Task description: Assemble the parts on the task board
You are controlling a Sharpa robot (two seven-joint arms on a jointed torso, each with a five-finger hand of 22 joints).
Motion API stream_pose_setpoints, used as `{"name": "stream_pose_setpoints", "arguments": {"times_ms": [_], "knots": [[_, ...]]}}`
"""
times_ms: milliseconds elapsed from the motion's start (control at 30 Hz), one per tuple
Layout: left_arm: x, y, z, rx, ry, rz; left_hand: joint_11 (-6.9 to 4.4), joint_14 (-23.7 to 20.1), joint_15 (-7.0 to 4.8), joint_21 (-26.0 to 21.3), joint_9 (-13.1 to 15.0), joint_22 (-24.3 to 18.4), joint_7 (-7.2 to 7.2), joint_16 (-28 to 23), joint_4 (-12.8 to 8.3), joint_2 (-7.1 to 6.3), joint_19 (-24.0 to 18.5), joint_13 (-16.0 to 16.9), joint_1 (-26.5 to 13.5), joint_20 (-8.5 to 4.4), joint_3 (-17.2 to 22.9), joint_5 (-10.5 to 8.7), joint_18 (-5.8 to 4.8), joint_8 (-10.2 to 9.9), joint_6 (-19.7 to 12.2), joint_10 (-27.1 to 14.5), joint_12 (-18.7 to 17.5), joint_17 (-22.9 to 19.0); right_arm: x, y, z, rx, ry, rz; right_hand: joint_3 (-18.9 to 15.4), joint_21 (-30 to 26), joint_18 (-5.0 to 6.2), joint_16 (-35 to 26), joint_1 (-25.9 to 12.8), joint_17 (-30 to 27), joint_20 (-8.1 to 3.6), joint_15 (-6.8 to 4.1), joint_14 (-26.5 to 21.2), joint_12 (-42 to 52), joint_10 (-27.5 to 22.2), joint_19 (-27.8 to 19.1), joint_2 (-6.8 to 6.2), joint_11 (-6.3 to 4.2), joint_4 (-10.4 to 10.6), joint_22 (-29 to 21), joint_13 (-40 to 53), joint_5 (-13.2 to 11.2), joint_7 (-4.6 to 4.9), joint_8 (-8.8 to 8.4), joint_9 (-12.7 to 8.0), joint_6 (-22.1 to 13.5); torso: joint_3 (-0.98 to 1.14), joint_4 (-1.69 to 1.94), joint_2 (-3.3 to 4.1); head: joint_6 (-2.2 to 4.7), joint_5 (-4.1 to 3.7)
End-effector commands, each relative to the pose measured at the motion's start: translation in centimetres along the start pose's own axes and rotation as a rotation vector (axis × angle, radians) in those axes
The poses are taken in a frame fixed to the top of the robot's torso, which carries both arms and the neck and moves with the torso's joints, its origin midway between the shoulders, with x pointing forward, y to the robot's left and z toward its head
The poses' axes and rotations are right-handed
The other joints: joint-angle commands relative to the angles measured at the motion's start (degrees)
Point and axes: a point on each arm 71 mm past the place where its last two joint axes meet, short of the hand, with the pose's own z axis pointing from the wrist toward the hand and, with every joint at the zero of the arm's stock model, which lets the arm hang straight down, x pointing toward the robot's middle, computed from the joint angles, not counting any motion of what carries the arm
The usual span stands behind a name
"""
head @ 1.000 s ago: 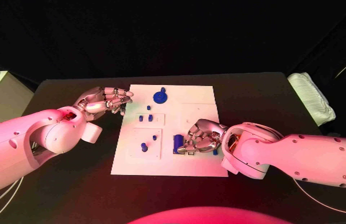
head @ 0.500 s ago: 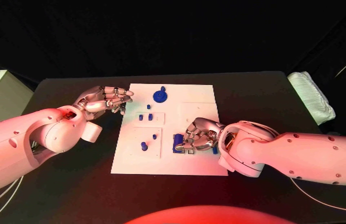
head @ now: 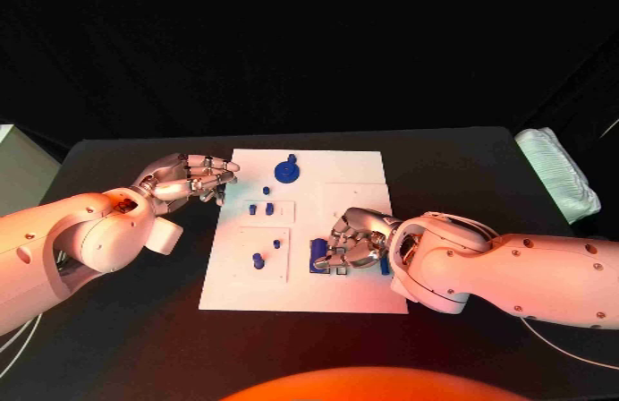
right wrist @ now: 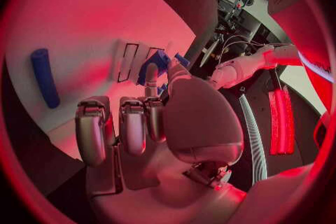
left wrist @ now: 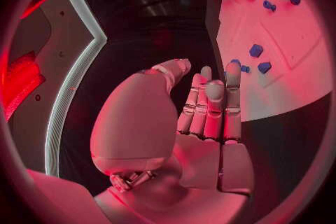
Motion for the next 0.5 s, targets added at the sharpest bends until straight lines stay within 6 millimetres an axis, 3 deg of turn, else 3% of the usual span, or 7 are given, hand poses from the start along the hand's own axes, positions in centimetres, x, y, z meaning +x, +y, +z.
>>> {"name": "stream_pose_setpoints", "arguments": {"times_ms": [33,333,500], "knots": [[0.27,-0.05,0.02,0.003,0.024,0.000,0.00,-0.11,0.04,-0.24,-0.08,0.07,0.03,0.18,-0.20,0.34,0.24,0.05,0.28,0.12,0.17,0.17,0.78,0.34,-0.42,-0.46,0.14,-0.09,0.25,-0.84,0.05,0.043,0.022,-0.057,1.03,0.34,-0.38,0.25,1.53,15.10,-0.49,-0.32,6.09,0.25,4.95,6.00,0.14,-0.48,-0.26,15.10,13.50,0.07,-0.41,-0.13,0.08,-0.21,0.03,-0.06,-0.03,-0.04,-0.01],[0.21,-0.03,-0.04,0.000,0.025,0.001,0.00,-0.11,0.04,-0.24,-0.08,0.07,0.03,0.18,-0.20,0.34,0.24,0.05,0.28,0.12,0.17,0.17,0.78,0.34,-0.42,-0.47,0.14,-0.09,0.26,-0.92,-0.39,0.042,0.028,-0.045,2.69,0.34,-0.38,0.25,2.88,15.10,-0.57,-0.39,6.09,0.20,4.94,6.00,-0.53,-0.56,-0.28,15.10,13.50,1.46,-0.48,-0.36,0.03,-0.17,0.05,0.05,0.05,-0.07,0.04],[0.20,-0.02,-0.05,-0.001,0.025,0.002,0.01,-0.13,0.04,-0.23,-0.06,0.08,0.03,0.19,-0.20,0.36,0.24,0.09,0.30,0.12,0.18,0.17,0.79,0.41,-0.36,-0.54,0.22,-0.11,0.36,-0.81,-0.51,0.037,0.036,-0.028,2.89,0.34,-0.38,0.25,2.56,15.10,-0.58,-0.37,6.09,0.17,4.94,6.00,-0.90,-0.50,0.10,15.10,13.49,1.55,-0.39,-0.41,0.02,-0.12,0.03,-0.07,0.03,-0.09,0.03]]}}
